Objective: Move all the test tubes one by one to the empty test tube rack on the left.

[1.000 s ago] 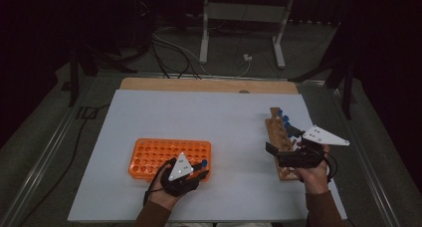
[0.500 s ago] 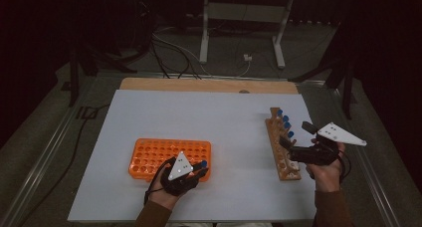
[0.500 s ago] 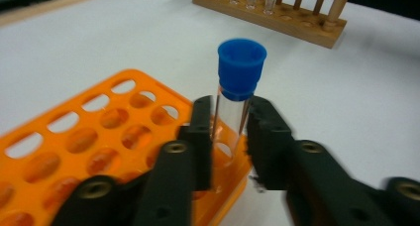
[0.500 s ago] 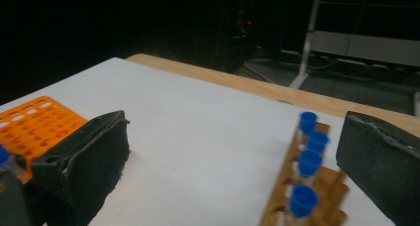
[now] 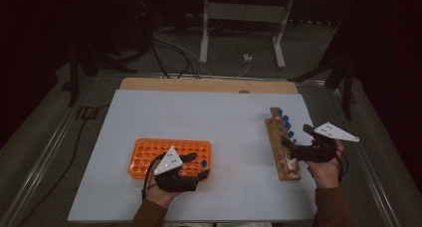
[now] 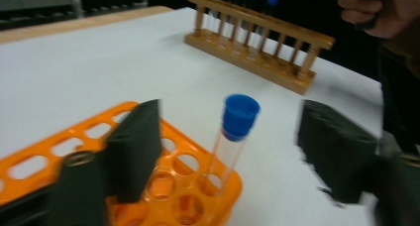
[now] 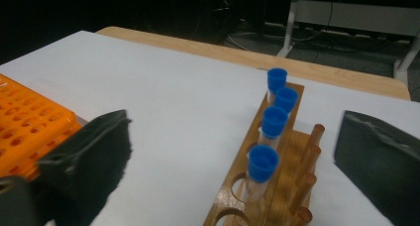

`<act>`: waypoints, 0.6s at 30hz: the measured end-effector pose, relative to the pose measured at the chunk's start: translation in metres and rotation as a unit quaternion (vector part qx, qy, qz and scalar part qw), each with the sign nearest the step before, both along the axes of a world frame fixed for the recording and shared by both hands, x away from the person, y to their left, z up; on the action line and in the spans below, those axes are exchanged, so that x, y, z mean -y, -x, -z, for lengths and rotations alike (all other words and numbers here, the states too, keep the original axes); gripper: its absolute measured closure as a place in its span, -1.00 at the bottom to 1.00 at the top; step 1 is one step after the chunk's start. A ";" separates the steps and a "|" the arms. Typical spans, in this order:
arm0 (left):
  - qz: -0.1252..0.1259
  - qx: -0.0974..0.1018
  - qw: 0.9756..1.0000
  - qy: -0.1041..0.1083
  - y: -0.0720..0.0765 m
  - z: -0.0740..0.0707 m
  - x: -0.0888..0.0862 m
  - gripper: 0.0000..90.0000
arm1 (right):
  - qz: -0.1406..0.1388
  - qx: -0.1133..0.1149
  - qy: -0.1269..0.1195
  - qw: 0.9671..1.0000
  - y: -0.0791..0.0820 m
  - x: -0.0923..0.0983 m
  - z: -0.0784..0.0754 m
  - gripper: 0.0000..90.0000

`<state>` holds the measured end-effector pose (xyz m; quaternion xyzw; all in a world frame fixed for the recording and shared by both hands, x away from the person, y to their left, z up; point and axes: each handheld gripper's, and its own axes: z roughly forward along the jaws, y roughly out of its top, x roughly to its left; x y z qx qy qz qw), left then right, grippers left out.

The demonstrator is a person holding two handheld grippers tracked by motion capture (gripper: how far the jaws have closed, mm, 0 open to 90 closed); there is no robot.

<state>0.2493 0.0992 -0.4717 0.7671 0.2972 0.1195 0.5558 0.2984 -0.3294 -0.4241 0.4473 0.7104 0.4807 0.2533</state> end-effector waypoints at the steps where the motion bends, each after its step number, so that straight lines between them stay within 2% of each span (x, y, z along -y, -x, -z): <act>1: -0.005 0.004 1.000 0.001 0.000 -0.002 -0.001 -0.59 | 0.001 -0.003 -0.002 1.000 -0.001 0.001 0.002 -0.93; 3: -0.012 0.010 1.000 0.005 0.000 -0.004 -0.005 -0.70 | 0.003 -0.007 -0.002 1.000 -0.002 0.003 0.005 -0.92; 5: -0.031 0.015 0.999 -0.002 -0.001 -0.006 -0.008 -0.95 | -0.003 -0.013 -0.009 1.000 -0.004 0.005 0.007 -0.86; 6: -0.040 0.016 0.999 0.000 -0.002 -0.007 -0.011 -0.97 | -0.010 -0.018 -0.016 1.000 -0.005 0.006 0.009 -0.83; 14: -0.098 0.015 0.995 0.012 -0.010 -0.007 -0.033 -0.99 | -0.013 -0.032 -0.017 0.999 -0.008 0.007 0.016 -0.59; 18: -0.119 0.006 0.993 0.014 -0.014 -0.004 -0.038 -0.99 | -0.020 -0.039 -0.011 0.999 -0.008 0.007 0.019 -0.42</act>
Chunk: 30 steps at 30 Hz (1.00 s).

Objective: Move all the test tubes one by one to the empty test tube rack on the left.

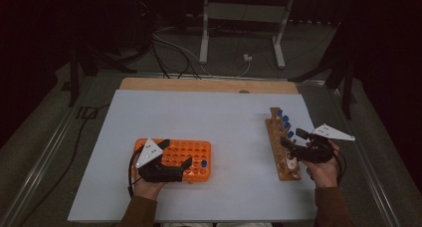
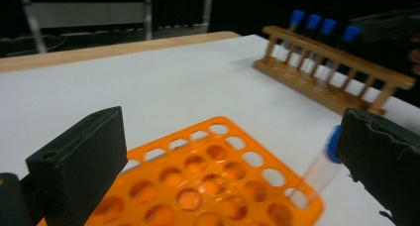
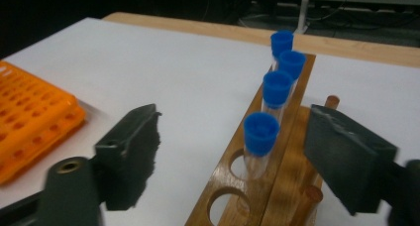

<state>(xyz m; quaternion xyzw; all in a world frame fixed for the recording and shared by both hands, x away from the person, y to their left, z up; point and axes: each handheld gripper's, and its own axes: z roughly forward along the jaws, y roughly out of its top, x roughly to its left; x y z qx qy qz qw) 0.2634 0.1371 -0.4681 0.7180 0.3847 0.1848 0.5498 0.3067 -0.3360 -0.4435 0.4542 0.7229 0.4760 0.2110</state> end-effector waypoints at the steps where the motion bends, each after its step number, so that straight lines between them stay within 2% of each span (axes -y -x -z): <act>1: -0.003 -0.004 1.000 0.000 -0.001 0.002 -0.001 -0.98 | -0.003 0.001 0.001 1.000 0.000 0.000 0.001 -0.34; 6: -0.016 -0.009 1.000 -0.003 -0.005 0.004 -0.002 -0.98 | -0.002 0.006 0.020 1.000 0.000 -0.002 0.005 0.05; 12: -0.027 -0.009 1.000 -0.009 -0.006 0.006 -0.002 -0.98 | 0.010 0.003 0.042 0.999 -0.004 -0.003 0.010 0.38; 14: -0.030 -0.010 0.999 -0.009 -0.006 0.007 -0.002 -0.98 | 0.014 -0.004 0.054 0.998 -0.005 -0.005 0.012 0.47; 17: -0.035 -0.010 0.999 -0.008 -0.007 0.008 -0.002 -0.98 | 0.018 -0.002 0.072 0.997 -0.006 -0.008 0.014 0.62; 19: -0.034 -0.010 0.999 -0.011 -0.007 0.008 -0.002 -0.98 | 0.021 -0.001 0.083 0.996 -0.007 -0.010 0.015 0.67; 25: -0.036 -0.008 0.999 -0.014 -0.007 0.009 0.000 -0.98 | 0.027 -0.004 0.082 0.996 -0.008 -0.012 0.015 0.70; 28: -0.038 -0.007 0.999 -0.014 -0.007 0.009 0.000 -0.98 | 0.030 -0.002 0.090 0.996 -0.007 -0.012 0.012 0.70; 30: -0.038 -0.007 0.999 -0.016 -0.007 0.010 0.000 -0.98 | 0.032 0.001 0.085 0.996 -0.006 -0.011 0.009 0.70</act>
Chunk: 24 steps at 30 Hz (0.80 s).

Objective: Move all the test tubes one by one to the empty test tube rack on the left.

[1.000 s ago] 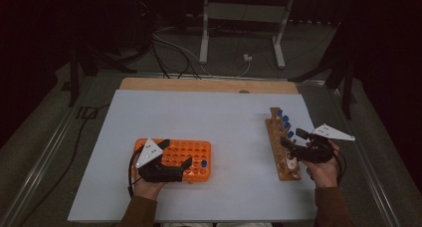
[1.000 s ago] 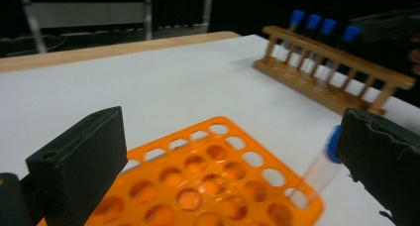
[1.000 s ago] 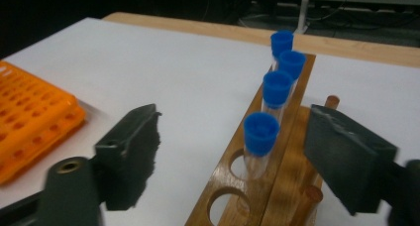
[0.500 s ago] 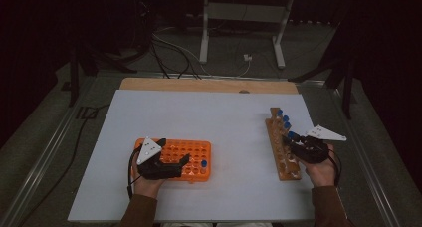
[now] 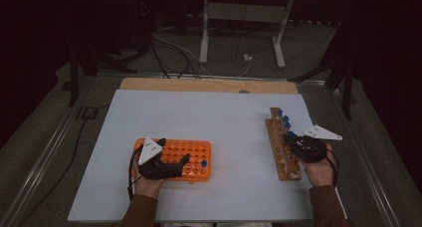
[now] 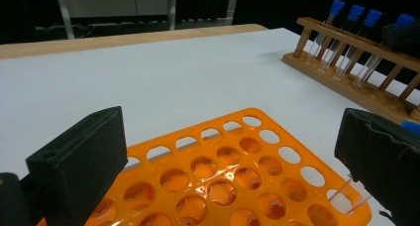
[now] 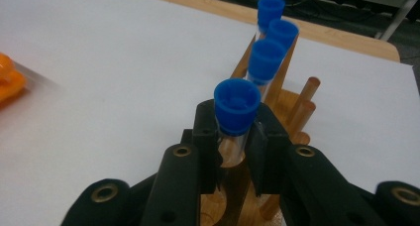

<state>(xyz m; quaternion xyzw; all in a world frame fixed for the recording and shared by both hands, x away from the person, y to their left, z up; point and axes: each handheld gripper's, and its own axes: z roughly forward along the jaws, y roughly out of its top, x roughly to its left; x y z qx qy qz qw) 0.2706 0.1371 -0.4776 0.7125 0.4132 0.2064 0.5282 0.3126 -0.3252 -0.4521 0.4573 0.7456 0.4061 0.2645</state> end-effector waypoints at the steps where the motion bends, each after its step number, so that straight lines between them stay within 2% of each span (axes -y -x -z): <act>1: 0.001 -0.001 1.000 0.000 0.000 0.000 0.000 -0.98 | 0.001 0.002 -0.001 1.000 0.001 0.001 -0.002 0.70; 13: 0.005 0.003 1.000 -0.008 0.000 0.001 0.003 -0.98 | -0.002 0.025 -0.021 0.999 0.008 0.002 -0.023 0.70; 24: 0.009 0.007 1.000 -0.015 0.000 0.001 0.006 -0.98 | -0.004 0.052 -0.026 0.998 0.016 0.000 -0.042 0.70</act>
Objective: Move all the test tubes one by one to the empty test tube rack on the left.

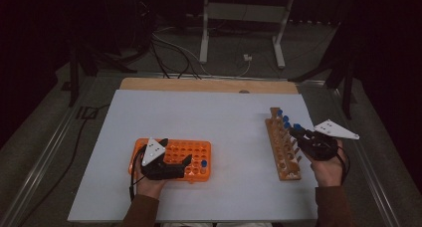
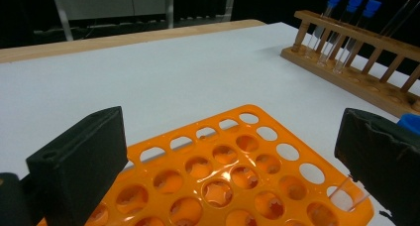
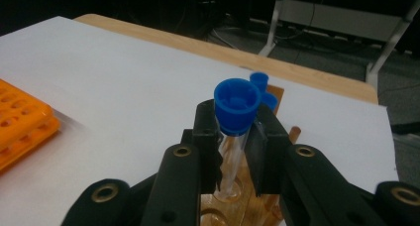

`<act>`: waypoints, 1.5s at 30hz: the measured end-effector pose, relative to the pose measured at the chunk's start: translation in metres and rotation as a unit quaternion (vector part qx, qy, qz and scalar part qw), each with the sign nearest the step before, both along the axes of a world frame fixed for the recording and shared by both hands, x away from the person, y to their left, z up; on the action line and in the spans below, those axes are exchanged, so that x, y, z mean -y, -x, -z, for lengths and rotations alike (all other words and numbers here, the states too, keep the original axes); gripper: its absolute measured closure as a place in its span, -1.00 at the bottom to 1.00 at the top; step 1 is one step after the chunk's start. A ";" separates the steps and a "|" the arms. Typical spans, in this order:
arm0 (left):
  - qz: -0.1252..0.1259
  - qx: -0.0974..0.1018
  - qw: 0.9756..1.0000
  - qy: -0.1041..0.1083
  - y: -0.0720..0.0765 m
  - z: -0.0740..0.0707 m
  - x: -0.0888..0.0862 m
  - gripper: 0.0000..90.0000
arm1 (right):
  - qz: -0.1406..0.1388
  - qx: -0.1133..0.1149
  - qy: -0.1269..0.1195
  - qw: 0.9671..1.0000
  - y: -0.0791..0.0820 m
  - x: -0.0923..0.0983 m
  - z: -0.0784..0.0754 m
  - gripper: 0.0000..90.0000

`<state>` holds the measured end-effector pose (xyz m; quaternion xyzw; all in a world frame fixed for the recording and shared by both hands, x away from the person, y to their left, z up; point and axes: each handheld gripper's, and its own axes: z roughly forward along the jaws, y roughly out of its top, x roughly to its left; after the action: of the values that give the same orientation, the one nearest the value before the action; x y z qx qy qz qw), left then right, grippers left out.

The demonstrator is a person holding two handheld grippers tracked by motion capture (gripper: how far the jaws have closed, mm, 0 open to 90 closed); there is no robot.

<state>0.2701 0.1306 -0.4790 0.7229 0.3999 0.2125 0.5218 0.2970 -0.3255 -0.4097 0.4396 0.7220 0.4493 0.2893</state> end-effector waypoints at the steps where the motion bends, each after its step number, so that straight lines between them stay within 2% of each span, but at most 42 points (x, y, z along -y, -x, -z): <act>1: 0.000 0.000 1.000 0.000 0.000 0.000 0.000 -0.98 | 0.000 0.003 0.001 1.000 0.001 -0.001 -0.002 0.70; 10: 0.006 -0.006 1.000 -0.013 0.000 0.001 0.006 -0.98 | -0.015 0.023 -0.002 1.000 0.008 -0.012 -0.014 0.70; 13: 0.007 -0.008 1.000 -0.018 -0.001 0.001 0.008 -0.97 | -0.029 0.020 -0.009 0.999 0.008 -0.020 -0.014 0.70; 18: 0.006 -0.005 1.000 -0.019 -0.001 0.000 0.010 -0.97 | -0.059 0.015 0.001 0.998 0.008 -0.040 -0.014 0.70; 21: -0.001 -0.002 1.000 -0.029 0.000 -0.001 0.010 -0.97 | -0.077 0.009 0.001 0.997 0.006 -0.050 -0.014 0.70; 23: 0.001 -0.003 1.000 -0.024 -0.001 -0.002 0.011 -0.97 | -0.085 0.003 -0.002 0.996 0.005 -0.056 -0.012 0.70; 26: 0.003 0.001 1.000 -0.020 -0.002 -0.007 0.014 -0.95 | -0.103 -0.007 -0.006 0.995 0.002 -0.067 -0.009 0.70; 31: 0.011 0.012 0.999 -0.027 -0.007 -0.016 0.019 -0.95 | -0.131 -0.019 -0.011 0.991 -0.006 -0.089 -0.005 0.70; 36: 0.022 0.019 0.999 -0.015 -0.017 -0.027 0.023 -0.95 | -0.152 -0.028 -0.006 0.988 -0.014 -0.112 -0.003 0.70; 43: 0.049 0.014 0.999 -0.019 -0.031 -0.038 0.032 -0.88 | -0.178 -0.039 -0.010 0.983 -0.025 -0.144 -0.008 0.70; 45: 0.070 0.017 0.997 -0.023 -0.034 -0.038 0.037 -0.76 | -0.186 -0.043 -0.012 0.982 -0.029 -0.152 -0.010 0.70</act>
<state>0.3041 0.0940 -0.4409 0.7573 0.3341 0.1971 0.5254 0.3260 -0.1730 -0.3994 0.3202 0.7973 0.4846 0.1644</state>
